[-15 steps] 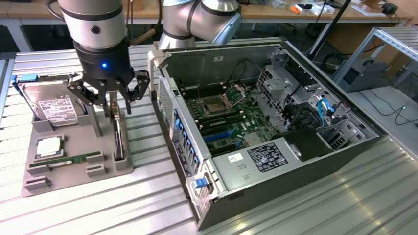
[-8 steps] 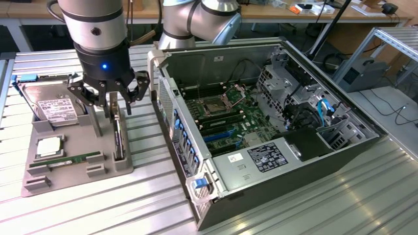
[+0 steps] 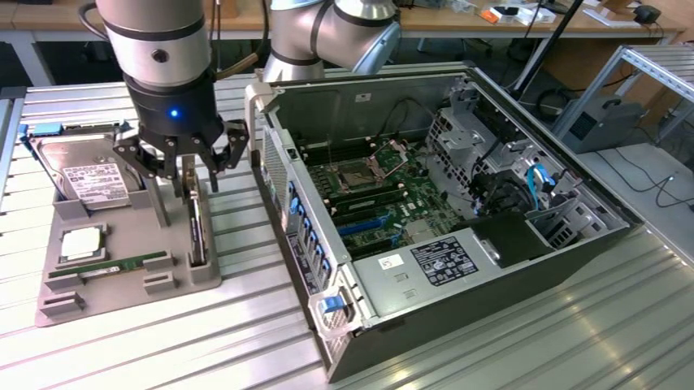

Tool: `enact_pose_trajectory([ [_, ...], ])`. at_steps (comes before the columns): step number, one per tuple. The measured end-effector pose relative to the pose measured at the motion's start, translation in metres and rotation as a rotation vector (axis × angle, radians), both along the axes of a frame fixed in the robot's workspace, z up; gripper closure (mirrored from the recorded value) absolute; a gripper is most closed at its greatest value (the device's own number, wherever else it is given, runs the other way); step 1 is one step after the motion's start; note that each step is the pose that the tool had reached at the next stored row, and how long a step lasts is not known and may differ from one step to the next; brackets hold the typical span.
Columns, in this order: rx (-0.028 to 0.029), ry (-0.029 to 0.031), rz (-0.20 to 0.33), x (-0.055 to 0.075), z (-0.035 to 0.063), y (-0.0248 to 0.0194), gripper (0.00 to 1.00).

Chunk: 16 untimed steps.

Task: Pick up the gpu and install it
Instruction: 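Pick up the gpu and move the gpu toward the slot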

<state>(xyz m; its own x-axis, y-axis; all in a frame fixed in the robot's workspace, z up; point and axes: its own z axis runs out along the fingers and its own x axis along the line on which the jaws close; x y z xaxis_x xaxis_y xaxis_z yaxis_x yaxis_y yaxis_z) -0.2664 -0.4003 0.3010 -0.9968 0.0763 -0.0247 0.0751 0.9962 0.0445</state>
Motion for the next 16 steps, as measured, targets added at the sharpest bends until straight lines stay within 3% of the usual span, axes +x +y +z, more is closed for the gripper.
enact_pose_trajectory([
  [16, 0.0001, -0.0002, 0.0, -0.0001, -0.0059, -0.0002, 0.52],
])
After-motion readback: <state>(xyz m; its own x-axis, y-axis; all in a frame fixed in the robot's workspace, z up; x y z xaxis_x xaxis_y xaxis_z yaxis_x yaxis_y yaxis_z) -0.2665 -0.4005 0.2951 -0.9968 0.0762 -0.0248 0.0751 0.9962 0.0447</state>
